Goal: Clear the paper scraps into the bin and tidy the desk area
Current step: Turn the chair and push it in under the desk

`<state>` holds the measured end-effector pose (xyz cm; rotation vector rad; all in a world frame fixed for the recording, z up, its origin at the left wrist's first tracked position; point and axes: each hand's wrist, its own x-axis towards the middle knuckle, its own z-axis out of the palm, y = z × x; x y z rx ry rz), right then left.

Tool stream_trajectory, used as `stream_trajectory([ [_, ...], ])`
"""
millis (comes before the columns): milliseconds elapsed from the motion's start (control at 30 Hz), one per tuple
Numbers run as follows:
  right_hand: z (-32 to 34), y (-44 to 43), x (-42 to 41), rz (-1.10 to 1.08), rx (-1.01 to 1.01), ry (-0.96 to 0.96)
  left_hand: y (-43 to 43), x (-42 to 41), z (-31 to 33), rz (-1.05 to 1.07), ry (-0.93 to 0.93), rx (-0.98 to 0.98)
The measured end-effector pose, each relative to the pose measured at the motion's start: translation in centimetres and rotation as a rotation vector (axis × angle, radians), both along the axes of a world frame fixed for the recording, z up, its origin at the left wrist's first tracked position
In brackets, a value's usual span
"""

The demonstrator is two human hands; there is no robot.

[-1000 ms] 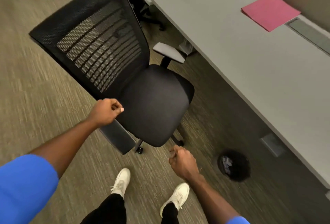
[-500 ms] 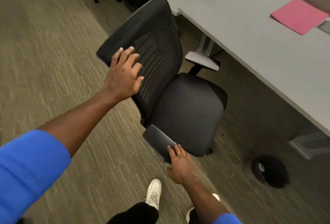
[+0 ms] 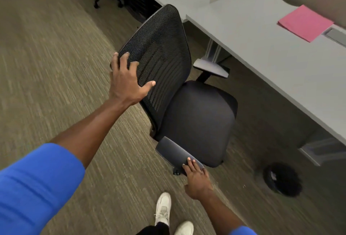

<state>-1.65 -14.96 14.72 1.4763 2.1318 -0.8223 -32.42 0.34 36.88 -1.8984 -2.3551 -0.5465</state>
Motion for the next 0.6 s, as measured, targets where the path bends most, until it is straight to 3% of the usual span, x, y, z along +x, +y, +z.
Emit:
stream_trajectory([
  [233,0.9,0.2,2.2,-0.054,-0.002,-0.013,-2.9,1.6,-0.1,0.030,-0.076,0.077],
  [433,2.5,0.4,4.7,-0.139,0.025,-0.086,-7.4,4.3,-0.5,0.060,-0.011,0.053],
  [600,5.4,0.6,3.7,-0.211,0.125,0.050,-11.6,6.7,-0.8,0.075,-0.046,0.095],
])
